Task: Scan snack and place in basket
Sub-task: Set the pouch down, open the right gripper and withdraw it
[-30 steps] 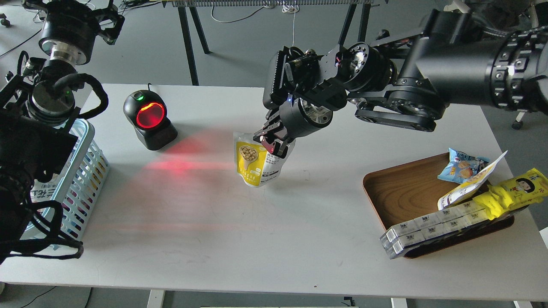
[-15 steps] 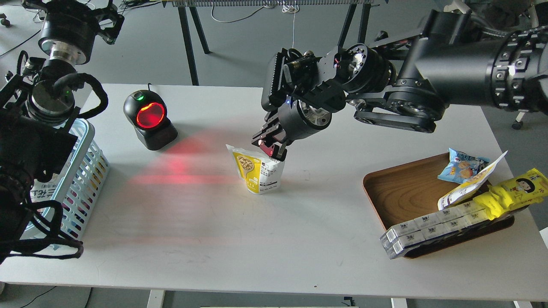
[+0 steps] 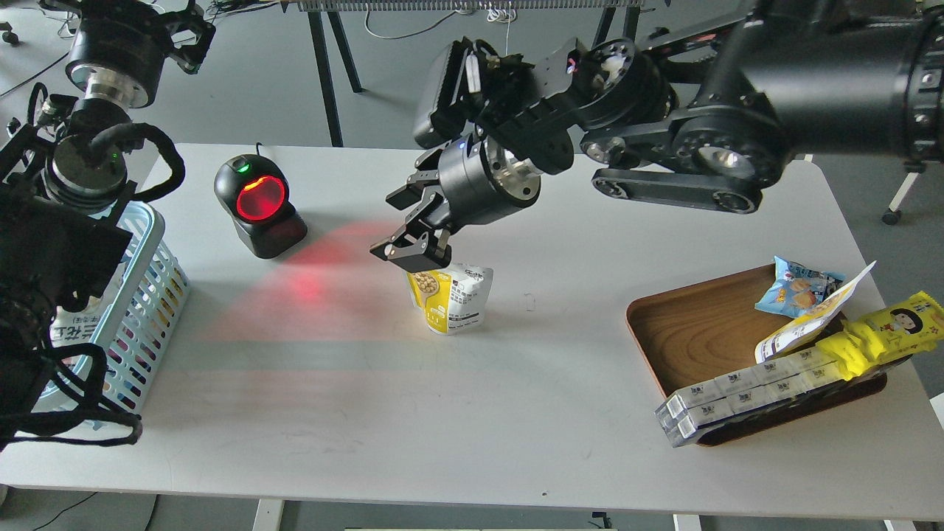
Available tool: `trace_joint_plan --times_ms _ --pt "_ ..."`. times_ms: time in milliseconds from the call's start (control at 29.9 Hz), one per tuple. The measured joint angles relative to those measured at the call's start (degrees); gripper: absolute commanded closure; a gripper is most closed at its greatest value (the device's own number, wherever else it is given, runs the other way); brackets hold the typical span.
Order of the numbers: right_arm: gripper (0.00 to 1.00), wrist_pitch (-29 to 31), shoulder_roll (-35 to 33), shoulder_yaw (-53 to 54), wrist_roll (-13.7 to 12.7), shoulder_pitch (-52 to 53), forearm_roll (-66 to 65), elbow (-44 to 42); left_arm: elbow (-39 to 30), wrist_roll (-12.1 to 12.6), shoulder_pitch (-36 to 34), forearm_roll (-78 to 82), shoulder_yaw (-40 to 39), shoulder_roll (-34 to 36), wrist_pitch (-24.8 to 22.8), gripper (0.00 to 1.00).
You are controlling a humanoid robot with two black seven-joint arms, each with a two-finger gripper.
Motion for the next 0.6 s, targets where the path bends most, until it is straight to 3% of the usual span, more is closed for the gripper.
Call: trace_joint_plan --times_ms 267,502,602 --pt "0.02 0.63 -18.04 6.21 0.0 -3.01 8.91 5.72 -3.99 0.53 -0.2 0.38 1.66 -0.08 0.0 0.0" --pt "0.02 2.25 -31.01 14.7 -0.02 -11.28 18.88 5.31 -11.84 0.83 -0.15 0.63 12.59 4.16 0.0 0.0" --pt "0.02 1.68 -35.72 20.33 -0.01 -16.03 23.79 5.28 -13.62 2.78 -1.91 1.79 17.96 6.51 0.0 0.0"
